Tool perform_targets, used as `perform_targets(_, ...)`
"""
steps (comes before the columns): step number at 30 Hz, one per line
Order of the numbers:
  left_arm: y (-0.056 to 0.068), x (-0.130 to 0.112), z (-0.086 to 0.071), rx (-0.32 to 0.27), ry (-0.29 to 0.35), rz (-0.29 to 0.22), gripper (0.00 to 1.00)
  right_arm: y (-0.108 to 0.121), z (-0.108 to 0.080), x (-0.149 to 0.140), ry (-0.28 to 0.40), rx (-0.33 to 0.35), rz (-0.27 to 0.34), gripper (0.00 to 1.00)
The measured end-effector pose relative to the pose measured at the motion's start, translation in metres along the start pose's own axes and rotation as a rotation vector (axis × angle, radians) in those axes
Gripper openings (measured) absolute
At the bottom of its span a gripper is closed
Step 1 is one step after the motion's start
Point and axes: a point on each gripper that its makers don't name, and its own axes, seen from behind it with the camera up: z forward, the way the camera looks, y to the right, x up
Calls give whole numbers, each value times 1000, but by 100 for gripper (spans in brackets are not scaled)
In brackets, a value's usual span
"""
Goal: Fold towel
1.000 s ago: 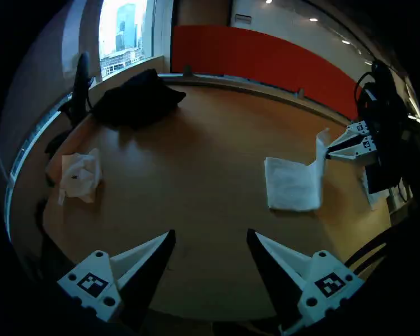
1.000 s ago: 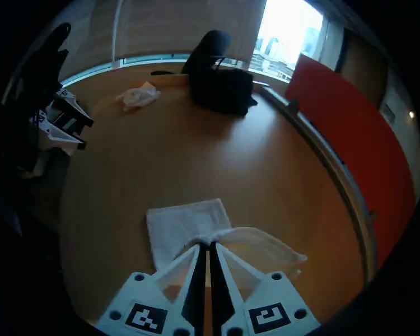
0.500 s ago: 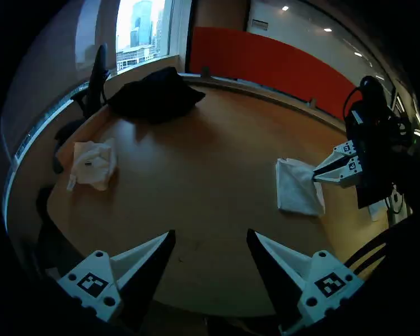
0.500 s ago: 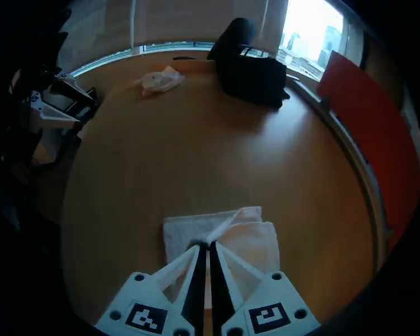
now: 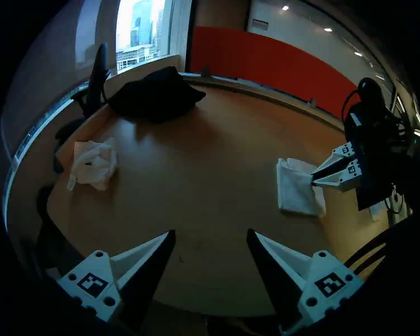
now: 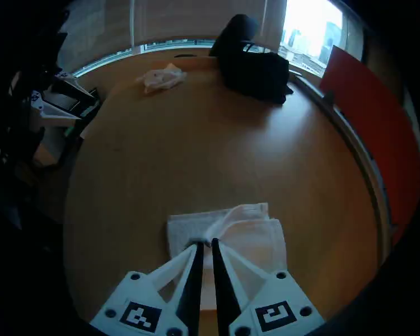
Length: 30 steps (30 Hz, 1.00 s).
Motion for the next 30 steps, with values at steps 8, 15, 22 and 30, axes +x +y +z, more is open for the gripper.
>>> perform_targets(8,0,1,0,-1,2,1,94,-4,-3,-5,-3,-4,32,65)
perform_targets(15,6,2,0,-11,4,6,94,-5,-9,-14,12,-45,100,86)
perform_targets(22,9,4,-1,-17,7,19,94,-6,-15,-27,11,-71,143,86)
perform_targets(30,11,6,-1,-19,7,26,94,-12,-19,-53,-11,-102,188,86)
